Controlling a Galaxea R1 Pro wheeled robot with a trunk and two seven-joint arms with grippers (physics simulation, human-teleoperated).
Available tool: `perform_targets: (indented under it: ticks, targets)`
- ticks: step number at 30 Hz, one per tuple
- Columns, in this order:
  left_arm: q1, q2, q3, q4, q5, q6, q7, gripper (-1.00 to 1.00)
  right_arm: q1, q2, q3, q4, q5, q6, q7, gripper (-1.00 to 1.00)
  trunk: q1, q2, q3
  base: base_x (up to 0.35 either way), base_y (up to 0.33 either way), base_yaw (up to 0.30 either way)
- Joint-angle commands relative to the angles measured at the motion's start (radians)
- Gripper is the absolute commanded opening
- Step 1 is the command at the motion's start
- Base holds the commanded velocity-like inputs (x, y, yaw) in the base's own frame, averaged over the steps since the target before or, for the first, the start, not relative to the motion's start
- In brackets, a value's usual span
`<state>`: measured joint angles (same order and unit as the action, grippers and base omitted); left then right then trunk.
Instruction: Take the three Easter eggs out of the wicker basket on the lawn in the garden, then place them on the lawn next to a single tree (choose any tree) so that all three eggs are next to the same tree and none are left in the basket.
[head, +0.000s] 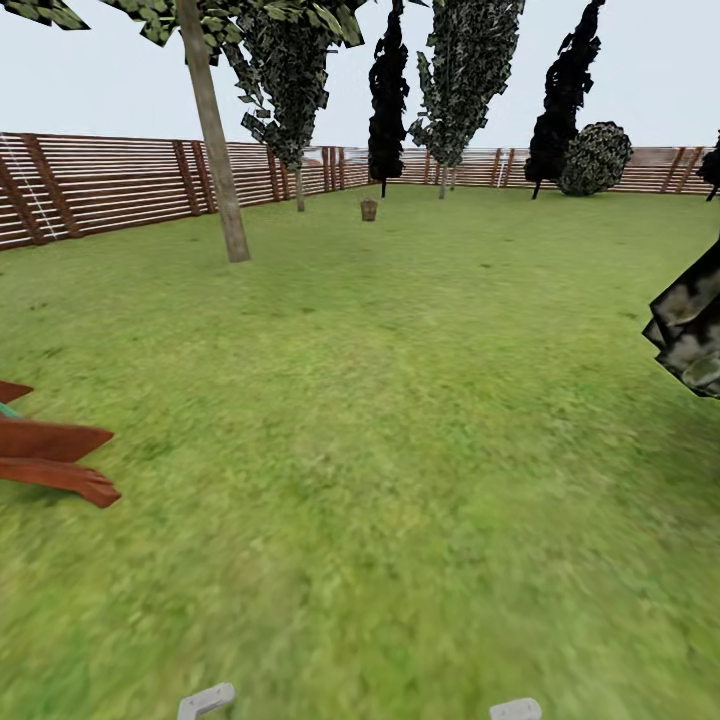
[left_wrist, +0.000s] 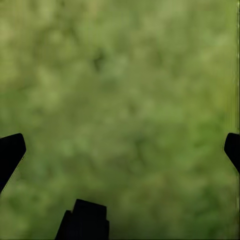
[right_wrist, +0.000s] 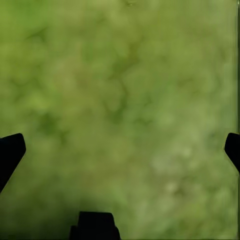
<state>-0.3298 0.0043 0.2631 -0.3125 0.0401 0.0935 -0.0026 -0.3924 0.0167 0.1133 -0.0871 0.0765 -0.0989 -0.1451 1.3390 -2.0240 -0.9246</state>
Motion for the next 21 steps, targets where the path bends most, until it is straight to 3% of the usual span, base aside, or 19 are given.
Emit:
perform_targets:
  ticks: [1,21]
  targets:
    - [0.0,-0.001,0.002,-0.002,0.004,0.006,0.0,1.0,-0.001,0.0,0.005,0.001,0.008,-0.001,-0.007,1.0,-0.003,0.007,0.002,0.325,0.0,0.0]
    - [0.0,-0.001,0.001,-0.002,0.004,0.006,0.0,1.0,0.0,0.0,0.005,0.001,0.008,-0.001,-0.007,1.0,-0.08,0.147,0.065,0.326,0.0,0.0]
